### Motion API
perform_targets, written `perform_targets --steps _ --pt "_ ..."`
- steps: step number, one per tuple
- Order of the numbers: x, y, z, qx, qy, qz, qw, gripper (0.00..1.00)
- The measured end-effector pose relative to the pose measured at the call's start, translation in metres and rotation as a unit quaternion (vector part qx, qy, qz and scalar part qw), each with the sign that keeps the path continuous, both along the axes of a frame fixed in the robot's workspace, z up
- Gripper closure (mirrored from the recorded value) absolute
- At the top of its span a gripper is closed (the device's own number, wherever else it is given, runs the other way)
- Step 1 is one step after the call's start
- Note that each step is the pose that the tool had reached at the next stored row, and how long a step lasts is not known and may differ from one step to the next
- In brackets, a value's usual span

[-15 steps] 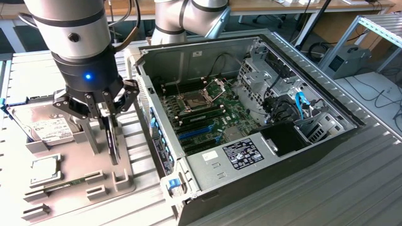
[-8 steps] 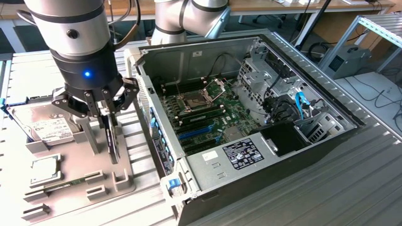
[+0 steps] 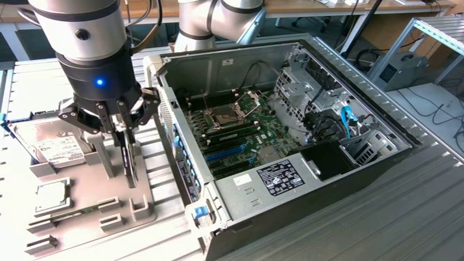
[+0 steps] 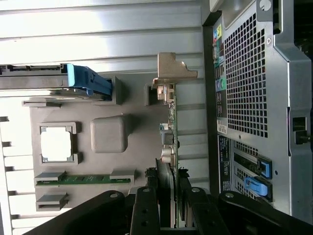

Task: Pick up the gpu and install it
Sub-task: 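Pick up the gpu and move the gpu toward the slot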

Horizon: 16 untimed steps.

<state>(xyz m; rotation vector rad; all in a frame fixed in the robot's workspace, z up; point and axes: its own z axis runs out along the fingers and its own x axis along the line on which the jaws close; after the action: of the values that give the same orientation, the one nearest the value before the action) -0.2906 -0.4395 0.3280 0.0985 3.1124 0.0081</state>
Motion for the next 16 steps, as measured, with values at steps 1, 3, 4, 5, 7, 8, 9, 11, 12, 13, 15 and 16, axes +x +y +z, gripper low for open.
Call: perform_targets --steps 1,3,4,5,7,8,9,11,12,13,15,16 --pt "0.0 0.0 0.0007 0.0 0.0 0.0 1.0 0.73" --pt "0.0 0.0 0.002 0.0 0.0 0.0 1.0 0.73" --pt "0.0 0.0 0.0026 0.0 0.0 0.0 1.0 0.73" --pt "0.0 0.0 0.0032 0.0 0.0 0.0 1.0 0.73" --pt "0.0 0.0 0.0047 0.0 0.0 0.0 1.0 0.73" --pt "0.0 0.0 0.0058 0.0 0.0 0.0 1.0 0.73" --pt "0.0 0.0 0.0064 0.0 0.0 0.0 1.0 0.73" --pt "0.0 0.0 0.0075 0.0 0.0 0.0 1.0 0.73" --pt "0.0 0.0 0.0082 0.0 0.0 0.0 1.0 0.73" --pt "0.0 0.0 0.0089 0.0 0.0 0.0 1.0 0.73" --pt "0.0 0.0 0.0103 0.0 0.0 0.0 1.0 0.73" --pt "0.0 0.0 0.0108 0.0 0.0 0.0 1.0 0.73"
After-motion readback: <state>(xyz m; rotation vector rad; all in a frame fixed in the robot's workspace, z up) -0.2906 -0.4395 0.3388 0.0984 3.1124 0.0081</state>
